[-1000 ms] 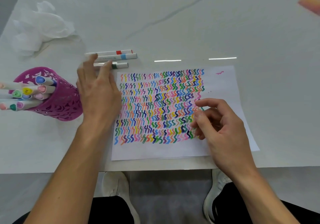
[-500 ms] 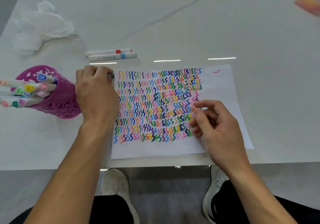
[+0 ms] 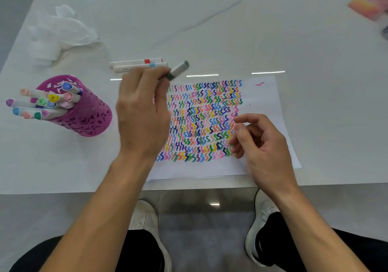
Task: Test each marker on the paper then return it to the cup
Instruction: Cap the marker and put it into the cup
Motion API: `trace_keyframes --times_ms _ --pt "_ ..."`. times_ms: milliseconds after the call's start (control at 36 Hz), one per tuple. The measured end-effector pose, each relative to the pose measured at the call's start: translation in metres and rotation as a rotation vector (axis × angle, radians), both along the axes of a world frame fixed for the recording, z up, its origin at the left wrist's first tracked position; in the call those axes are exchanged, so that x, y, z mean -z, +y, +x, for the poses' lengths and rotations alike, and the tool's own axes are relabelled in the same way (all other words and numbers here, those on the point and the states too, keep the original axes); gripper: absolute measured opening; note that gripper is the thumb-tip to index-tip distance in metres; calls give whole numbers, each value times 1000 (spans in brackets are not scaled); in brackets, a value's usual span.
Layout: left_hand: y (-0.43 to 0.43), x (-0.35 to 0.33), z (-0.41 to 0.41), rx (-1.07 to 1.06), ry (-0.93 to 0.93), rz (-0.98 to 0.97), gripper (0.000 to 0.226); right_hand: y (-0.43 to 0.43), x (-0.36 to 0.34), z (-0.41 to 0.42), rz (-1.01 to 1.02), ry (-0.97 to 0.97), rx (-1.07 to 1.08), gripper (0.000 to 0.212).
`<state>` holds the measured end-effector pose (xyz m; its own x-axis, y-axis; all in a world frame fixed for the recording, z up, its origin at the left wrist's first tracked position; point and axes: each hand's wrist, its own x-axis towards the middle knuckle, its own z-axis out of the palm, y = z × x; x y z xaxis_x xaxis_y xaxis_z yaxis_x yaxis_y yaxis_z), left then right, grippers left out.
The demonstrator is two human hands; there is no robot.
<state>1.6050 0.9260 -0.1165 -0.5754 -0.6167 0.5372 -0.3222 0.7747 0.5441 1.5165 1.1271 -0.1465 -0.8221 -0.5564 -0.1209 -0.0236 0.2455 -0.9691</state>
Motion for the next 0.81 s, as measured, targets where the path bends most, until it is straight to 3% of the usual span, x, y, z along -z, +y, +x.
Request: trace_keyframes --times_ms 278,556,806 --pt "66 -5 13 274 -43 239 15 -2 -22 12 -79 111 -63 13" --pt "88 -14 20 329 -14 595 18 8 -30 19 -117 215 -52 22" --pt "103 -23 18 322 28 750 23 18 -29 16 -110 316 13 8"
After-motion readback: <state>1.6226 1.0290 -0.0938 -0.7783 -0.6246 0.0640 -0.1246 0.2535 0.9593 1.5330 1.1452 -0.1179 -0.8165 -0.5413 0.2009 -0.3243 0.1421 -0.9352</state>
